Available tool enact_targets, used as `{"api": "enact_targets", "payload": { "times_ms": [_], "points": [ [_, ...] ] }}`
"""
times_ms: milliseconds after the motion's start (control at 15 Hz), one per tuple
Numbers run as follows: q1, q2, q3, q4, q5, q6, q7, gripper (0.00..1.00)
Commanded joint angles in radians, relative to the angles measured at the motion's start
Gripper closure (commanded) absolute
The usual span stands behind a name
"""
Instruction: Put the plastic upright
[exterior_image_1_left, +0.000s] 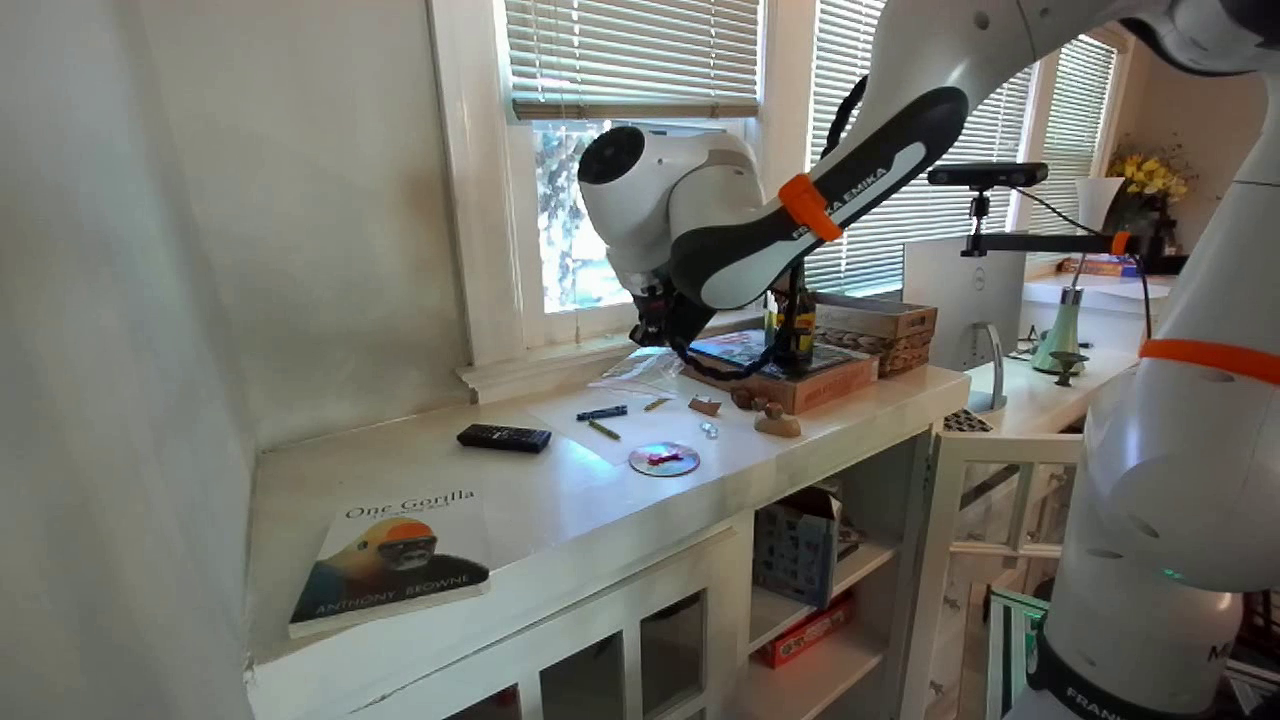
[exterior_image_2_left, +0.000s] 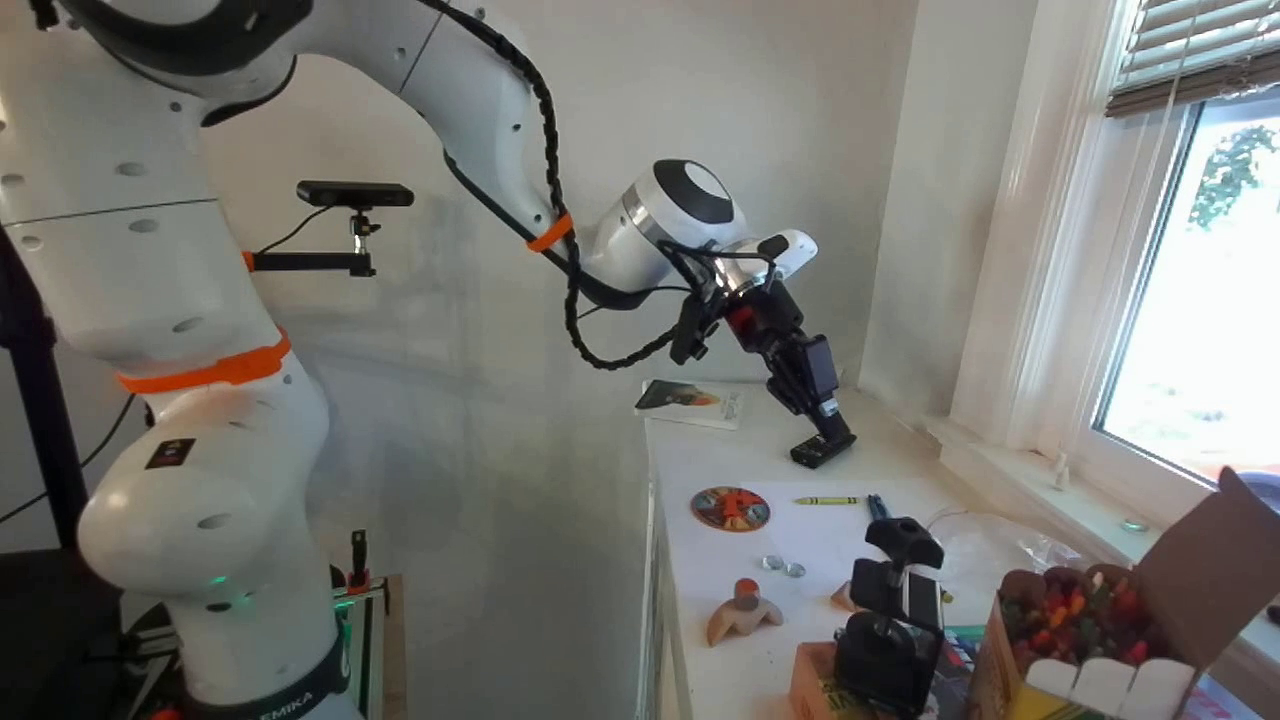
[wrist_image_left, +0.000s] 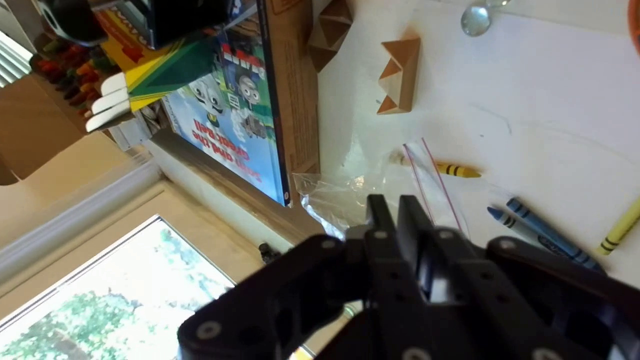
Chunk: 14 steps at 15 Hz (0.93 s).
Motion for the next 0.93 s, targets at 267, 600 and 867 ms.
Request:
{"api": "enact_targets", "payload": {
  "times_ms": [267, 600, 867],
  "points": [
    [0.051, 0.16, -0.024, 0.056, -0.128, 0.006, 0.039, 1.0],
    [0.072, 0.209, -0.04, 0.059, -0.205, 0.029, 0.075, 1.0],
    [0.082, 0.233, -0.05, 0.057, -0.26, 0.058, 0.078, 1.0]
  ]
}}
